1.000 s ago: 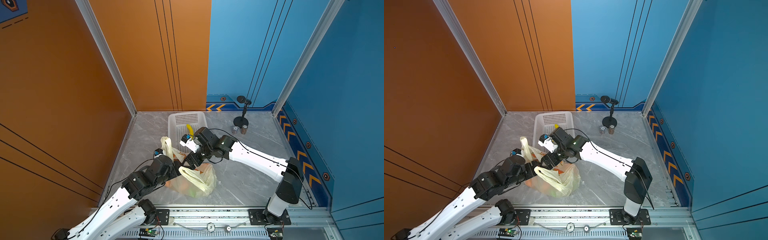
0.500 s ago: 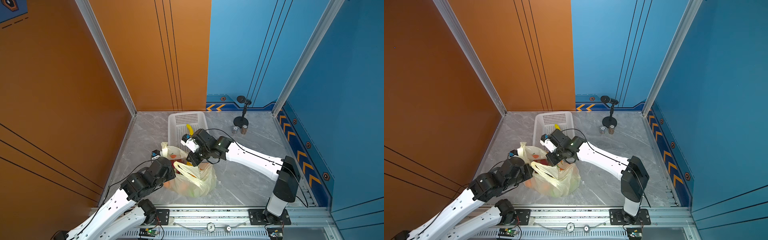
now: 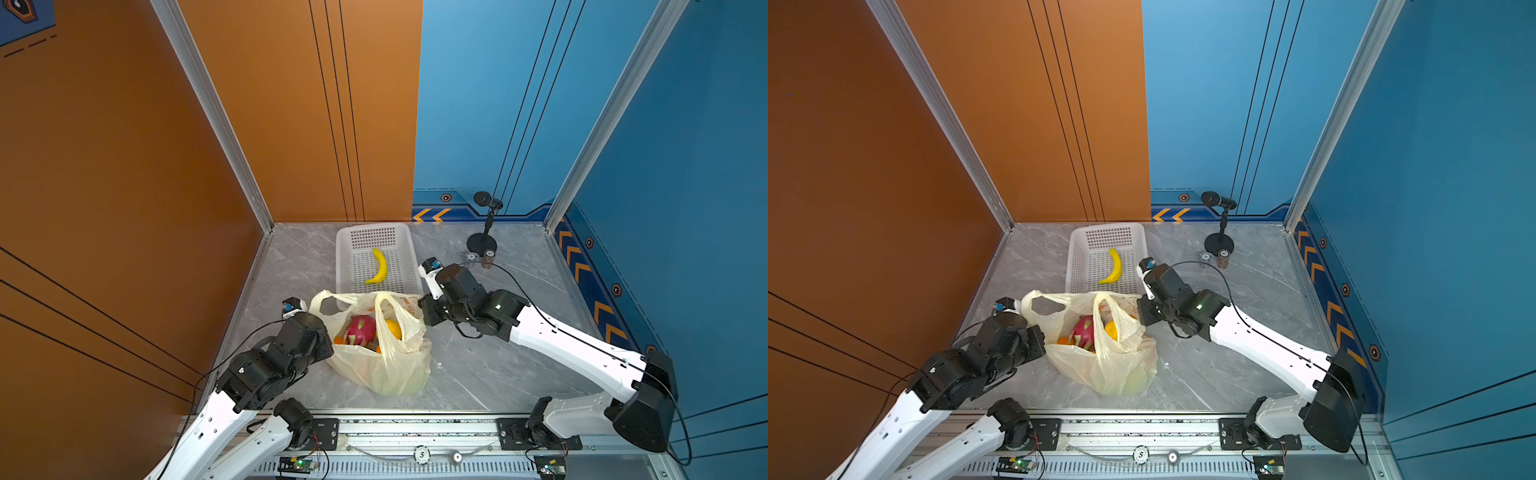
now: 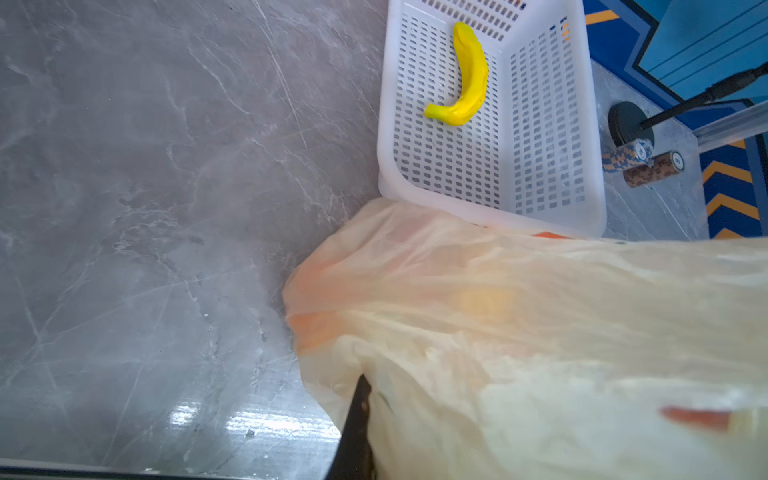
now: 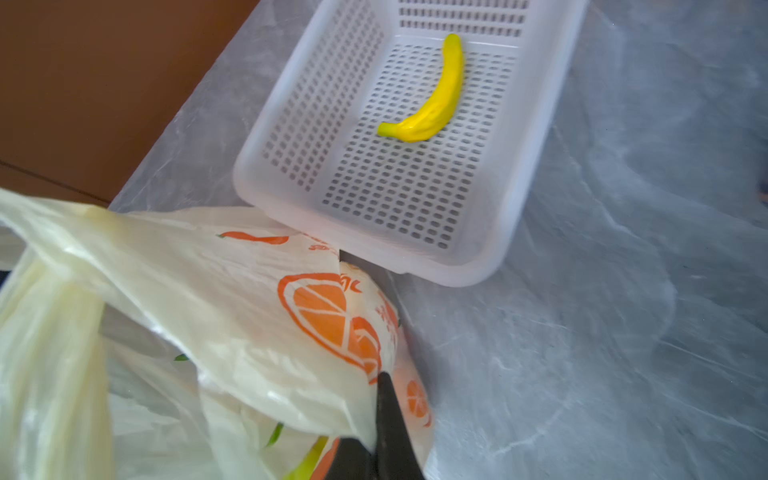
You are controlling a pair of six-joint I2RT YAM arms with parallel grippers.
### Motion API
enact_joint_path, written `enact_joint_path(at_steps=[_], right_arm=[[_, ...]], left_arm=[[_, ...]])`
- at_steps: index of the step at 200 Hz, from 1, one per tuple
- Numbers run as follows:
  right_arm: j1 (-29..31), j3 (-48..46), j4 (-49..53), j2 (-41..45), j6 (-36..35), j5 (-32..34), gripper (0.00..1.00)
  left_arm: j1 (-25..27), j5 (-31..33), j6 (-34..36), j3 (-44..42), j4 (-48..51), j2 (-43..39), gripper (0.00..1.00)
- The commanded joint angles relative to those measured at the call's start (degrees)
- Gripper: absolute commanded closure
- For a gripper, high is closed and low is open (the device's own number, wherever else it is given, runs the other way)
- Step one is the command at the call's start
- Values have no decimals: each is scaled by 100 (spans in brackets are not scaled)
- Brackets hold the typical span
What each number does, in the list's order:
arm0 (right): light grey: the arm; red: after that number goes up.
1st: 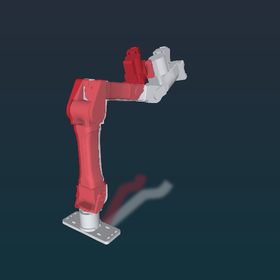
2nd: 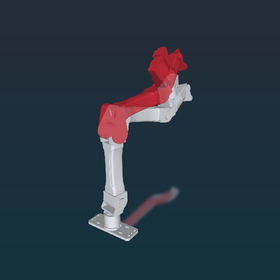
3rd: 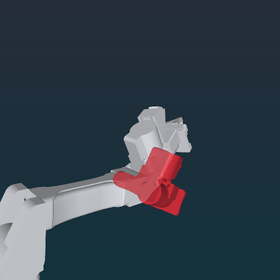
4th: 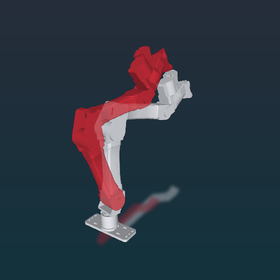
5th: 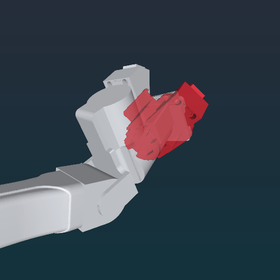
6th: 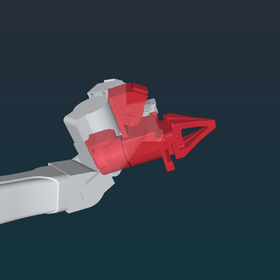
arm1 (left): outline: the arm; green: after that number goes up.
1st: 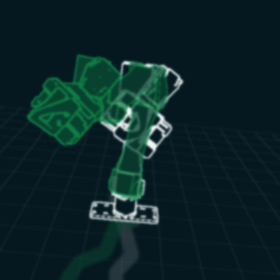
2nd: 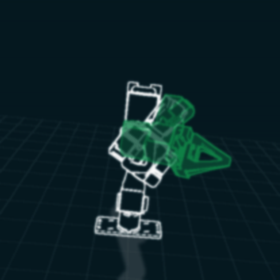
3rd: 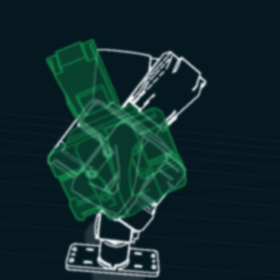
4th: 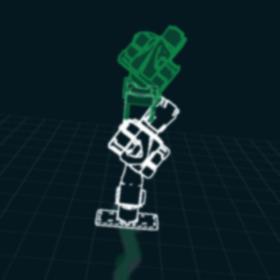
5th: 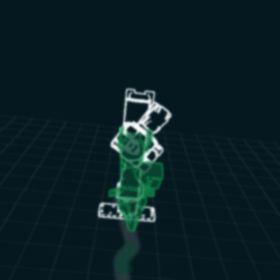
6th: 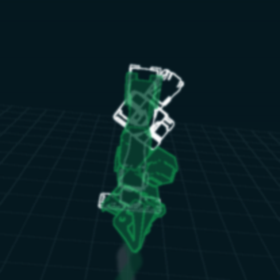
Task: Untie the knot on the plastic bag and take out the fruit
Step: 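Grasp the bag rim edges with both grippers and spread the opening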
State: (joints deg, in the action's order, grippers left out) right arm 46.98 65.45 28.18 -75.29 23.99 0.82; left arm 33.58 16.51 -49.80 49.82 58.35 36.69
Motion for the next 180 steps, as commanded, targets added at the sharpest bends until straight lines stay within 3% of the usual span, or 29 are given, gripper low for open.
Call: enact_joint_path(at_steps=[1, 30, 68, 74, 80, 96, 116, 143, 180], right_arm=[[-394, -353, 15, 531, 485, 582, 100], [-1002, -715, 25, 1025, 691, 560, 100], [-1223, -1091, 34, 1142, 897, 421, 100], [-1235, -1145, -48, 1168, 929, 252, 100], [-1227, -1182, -147, 1190, 934, 76, 100], [-1212, -1163, -218, 1192, 945, -303, 88], [-1206, -960, -29, 1187, 881, -444, 70], [-1205, -600, 218, 1316, 845, -339, 55], [-976, -132, 248, 1452, 668, -446, 45]], left_arm=[[-236, -64, 352, 196, 280, -55, 100], [-448, -350, 568, 150, 93, 18, 100], [-459, -650, 707, -32, -192, 337, 98], [-458, -679, 723, -34, -237, 329, 93], [-458, -725, 761, -26, -304, 309, 81], [-458, -756, 938, 47, -460, 255, 50], [-458, -743, 1404, 280, -561, 234, 31], [-447, -943, 2261, 834, -632, 289, 32], [-257, -1997, 3806, 1629, -666, 484, 41]])
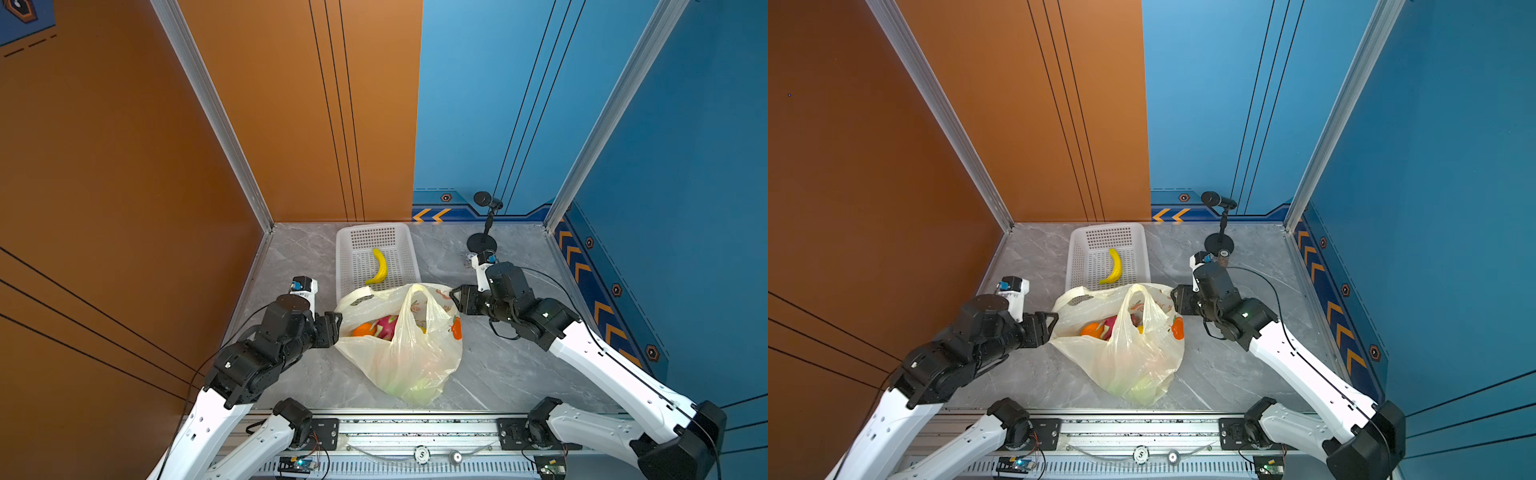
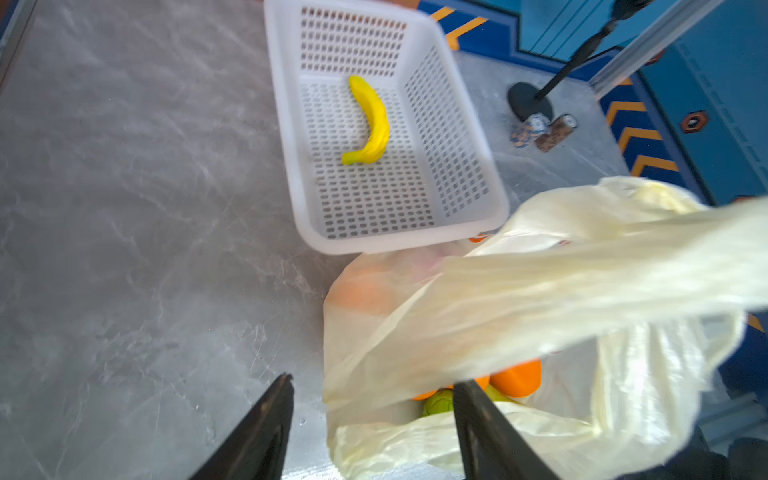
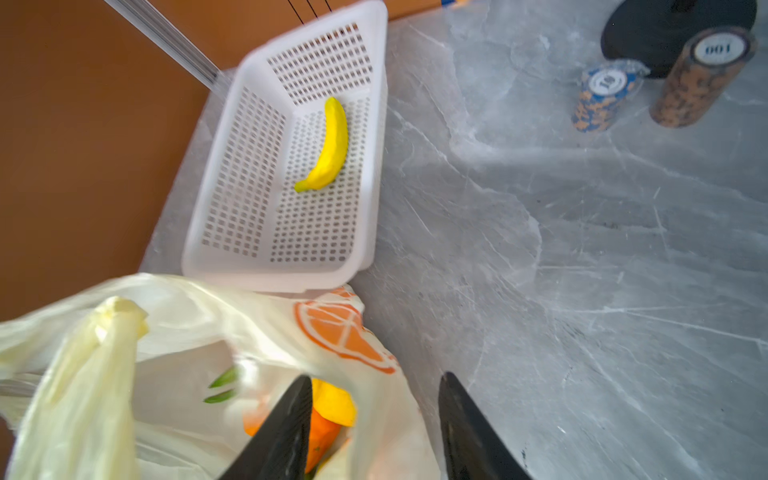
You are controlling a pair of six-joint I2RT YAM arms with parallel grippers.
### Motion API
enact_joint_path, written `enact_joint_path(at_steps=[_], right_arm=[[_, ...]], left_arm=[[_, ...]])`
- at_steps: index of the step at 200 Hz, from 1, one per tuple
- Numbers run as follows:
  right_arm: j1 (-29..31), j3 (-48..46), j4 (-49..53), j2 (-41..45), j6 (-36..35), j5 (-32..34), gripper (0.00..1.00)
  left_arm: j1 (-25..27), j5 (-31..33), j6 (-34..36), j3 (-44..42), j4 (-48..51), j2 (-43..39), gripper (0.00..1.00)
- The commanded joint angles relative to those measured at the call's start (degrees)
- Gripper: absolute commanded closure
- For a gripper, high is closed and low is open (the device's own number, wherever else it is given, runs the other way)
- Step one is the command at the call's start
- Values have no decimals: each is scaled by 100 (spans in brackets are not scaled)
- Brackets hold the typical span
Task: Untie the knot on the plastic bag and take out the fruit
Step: 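Grasp the bag rim edges with both grippers and spread the opening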
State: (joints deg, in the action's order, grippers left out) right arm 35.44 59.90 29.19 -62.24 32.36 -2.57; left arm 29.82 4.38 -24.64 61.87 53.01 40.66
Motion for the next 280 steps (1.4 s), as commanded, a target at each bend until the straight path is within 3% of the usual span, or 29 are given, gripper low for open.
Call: enact_joint_path(at_steps=[1, 34, 58, 87, 123, 134, 153, 187, 224, 258, 280], right_arm=[[189, 442, 152, 144, -182, -114, 45], [644, 1046, 465, -182, -485, -154, 43], [935, 1292, 407, -452, -608, -351, 42], [1212, 1432, 171, -874, -565, -581, 42], [1390, 1460, -1, -1299, -511, -560, 42], [1400, 1476, 11, -1392, -499, -497, 42], [1414, 1427, 30, -1471, -502, -450, 42], [1430, 1269, 238, -1410, -532, -420, 42], [1431, 850, 406, -990, -546, -411, 43], [1422, 583, 377, -724, -551, -683, 41], [1431, 553, 366, -749, -462, -814, 33]], left_arm=[[124, -805, 1319, 446, -137, 89, 41], [571, -1238, 2116, 816, -133, 352, 46], [1244, -1396, 2498, 970, -244, 502, 46], [1870, -1487, 2669, 926, -539, 626, 48], [2175, -1339, 2514, 557, -916, 996, 54], [2221, -886, 2381, 517, -1004, 1186, 54], [2207, -25, 2257, 521, -1047, 1503, 55], [1853, 250, 2219, 502, -1153, 1938, 54], [1106, -198, 2193, 369, -1153, 2180, 37], [675, -938, 2305, 260, -1232, 2387, 29], [644, -1502, 2441, 246, -1223, 2621, 25]])
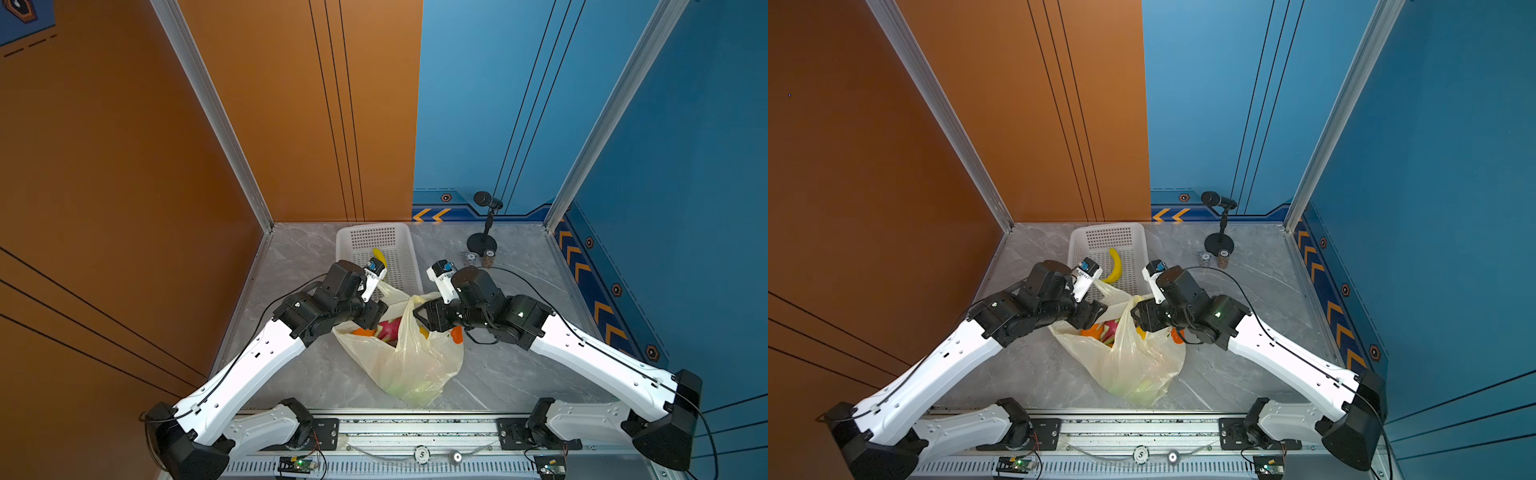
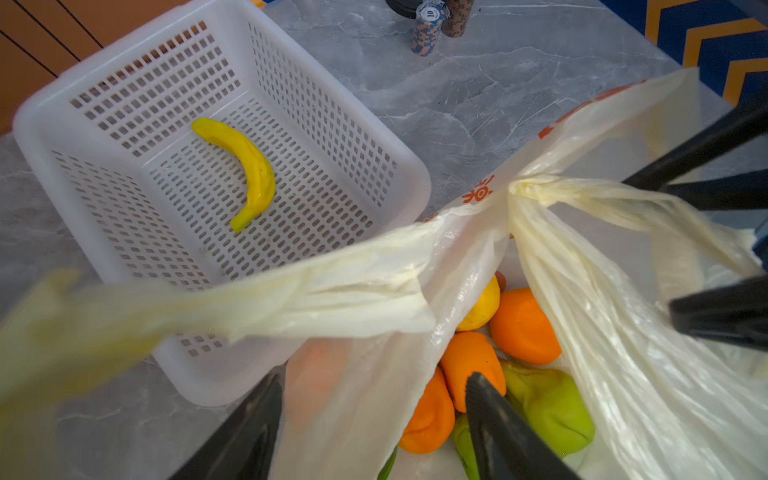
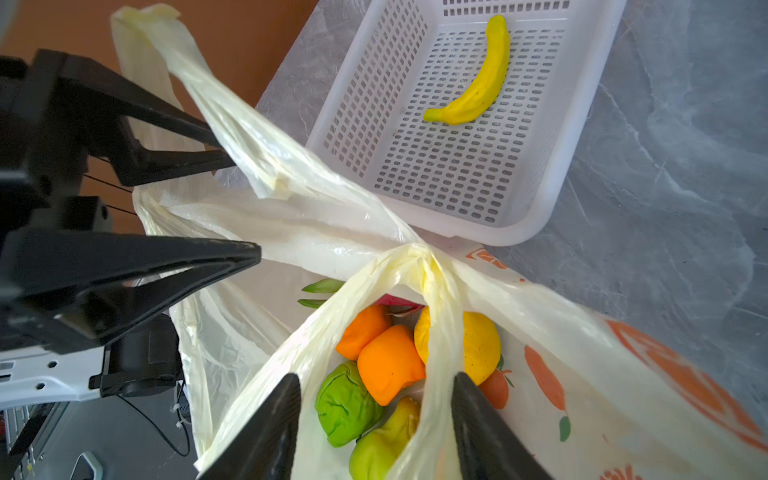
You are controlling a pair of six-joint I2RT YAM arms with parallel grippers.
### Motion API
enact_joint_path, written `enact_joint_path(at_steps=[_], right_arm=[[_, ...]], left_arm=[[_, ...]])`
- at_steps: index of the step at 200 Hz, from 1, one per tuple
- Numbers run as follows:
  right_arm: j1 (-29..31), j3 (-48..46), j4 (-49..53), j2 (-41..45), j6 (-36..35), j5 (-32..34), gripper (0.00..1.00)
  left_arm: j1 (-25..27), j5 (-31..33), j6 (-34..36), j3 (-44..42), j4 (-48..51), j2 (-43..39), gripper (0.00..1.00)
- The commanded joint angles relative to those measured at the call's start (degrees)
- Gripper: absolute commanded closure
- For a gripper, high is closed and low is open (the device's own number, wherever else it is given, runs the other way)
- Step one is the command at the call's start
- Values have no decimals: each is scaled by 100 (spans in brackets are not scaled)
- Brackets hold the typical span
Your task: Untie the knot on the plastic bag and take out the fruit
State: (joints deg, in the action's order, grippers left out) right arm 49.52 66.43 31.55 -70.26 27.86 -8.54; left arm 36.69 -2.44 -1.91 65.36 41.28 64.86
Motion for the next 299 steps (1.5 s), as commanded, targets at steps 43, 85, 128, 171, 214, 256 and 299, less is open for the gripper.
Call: enact_joint_path(at_steps=[43, 85, 128, 171, 214, 256, 299], right_arm=[[147, -84, -105, -258, 69, -871, 23], [369, 84, 228, -583, -78, -781, 31], [557, 39, 188, -459, -62, -746, 75], [819, -257, 407, 264, 27, -605, 96], [1382, -942, 886, 1382, 287, -351, 96], [2104, -2072, 571, 1366, 808, -265, 91], [2220, -2094, 452, 365, 915, 31, 84]], left_arm=[[-74, -1190, 236, -242, -46, 557, 20], [-151, -1153, 234, -422, -122, 724, 35], [-215, -1013, 152, -342, -224, 857, 78], [-240, -251, -158, 0, -592, 879, 100], [-563, 286, -735, 681, -869, 1141, 100], [-768, 19, -1144, 929, -1264, 1319, 100], [-799, -225, -1289, 846, -1350, 1274, 100]])
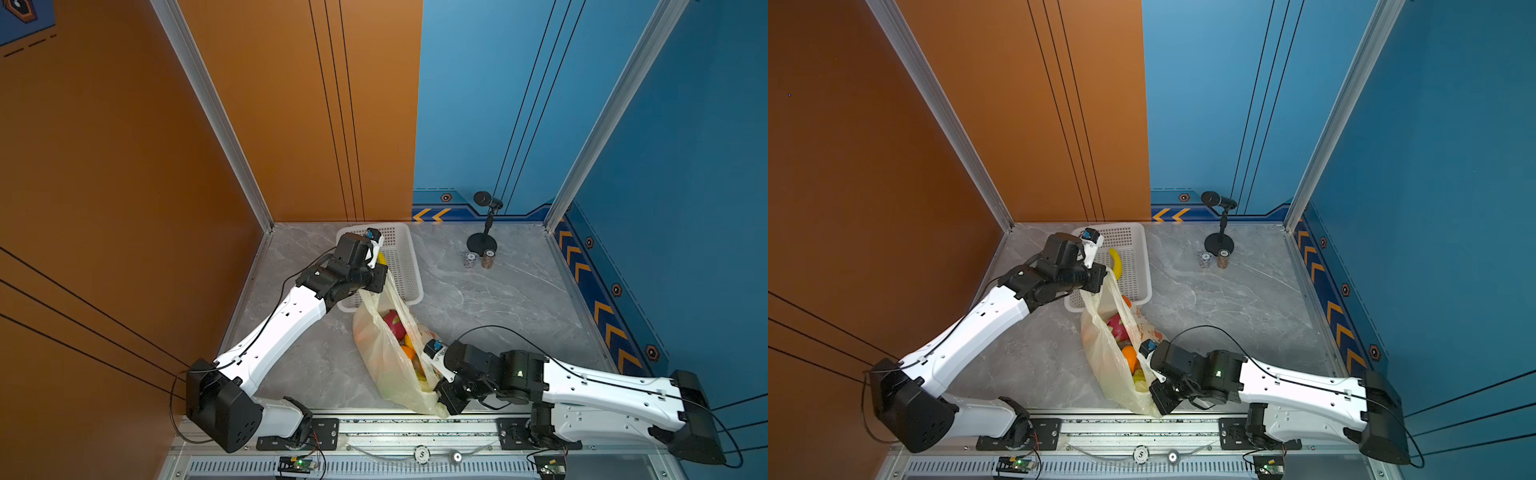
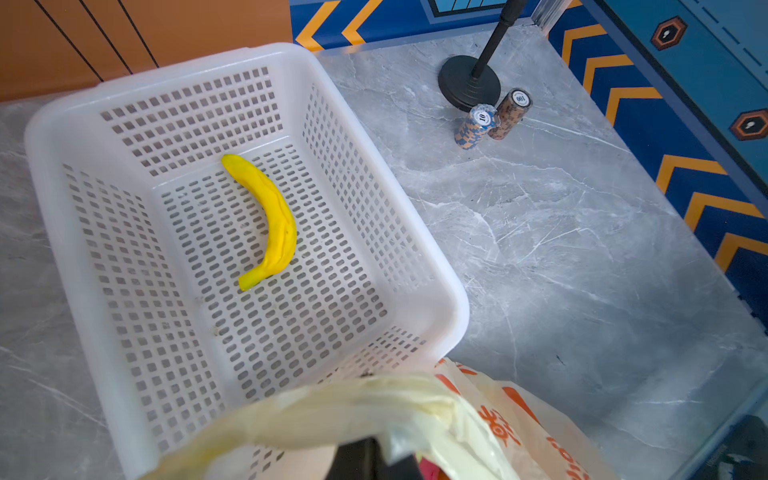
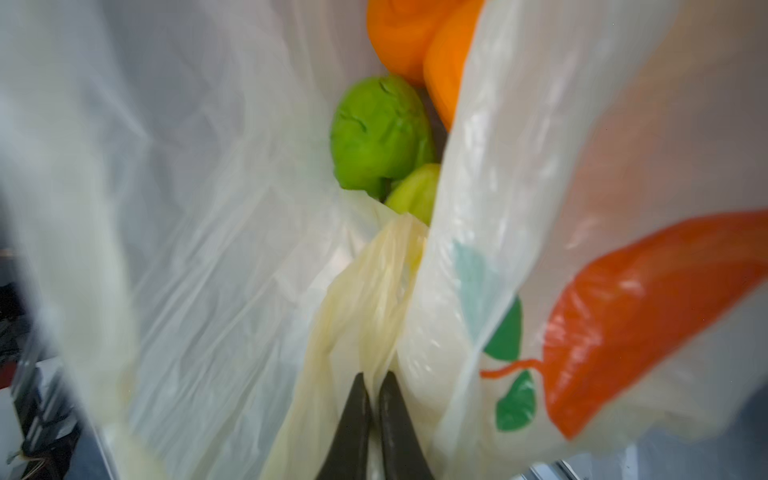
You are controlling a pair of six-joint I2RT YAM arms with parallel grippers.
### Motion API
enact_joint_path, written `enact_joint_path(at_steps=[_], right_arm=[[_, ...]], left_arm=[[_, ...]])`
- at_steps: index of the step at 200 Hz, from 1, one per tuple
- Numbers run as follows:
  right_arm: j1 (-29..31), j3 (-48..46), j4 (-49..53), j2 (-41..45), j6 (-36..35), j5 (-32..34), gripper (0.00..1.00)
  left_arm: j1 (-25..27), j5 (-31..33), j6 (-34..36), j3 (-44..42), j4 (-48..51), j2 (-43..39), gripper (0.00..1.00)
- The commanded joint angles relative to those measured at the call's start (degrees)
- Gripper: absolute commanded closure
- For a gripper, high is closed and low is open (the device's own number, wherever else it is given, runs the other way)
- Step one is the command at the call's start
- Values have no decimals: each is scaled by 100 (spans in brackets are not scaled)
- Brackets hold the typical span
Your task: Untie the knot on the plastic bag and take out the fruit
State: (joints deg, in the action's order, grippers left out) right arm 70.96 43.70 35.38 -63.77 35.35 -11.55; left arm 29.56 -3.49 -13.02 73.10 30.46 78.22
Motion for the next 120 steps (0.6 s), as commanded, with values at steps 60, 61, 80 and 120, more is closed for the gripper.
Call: enact_joint_path(at_steps=[60, 61, 80, 120], right_arm=[[263, 1862, 1081, -48, 84, 1746, 45], [257, 1892, 1092, -52, 81, 1763, 44], [79, 2515, 1333, -203, -83, 1855, 40], [-447, 3345, 1077, -811, -314, 1438, 38]], left_arm=[[52, -254, -576, -186, 241, -1020, 57], [60, -247, -586, -179, 259, -1041, 56], [110, -183, -788, -157, 576, -1397, 55], [227, -298, -1588, -410, 813, -2052, 64]])
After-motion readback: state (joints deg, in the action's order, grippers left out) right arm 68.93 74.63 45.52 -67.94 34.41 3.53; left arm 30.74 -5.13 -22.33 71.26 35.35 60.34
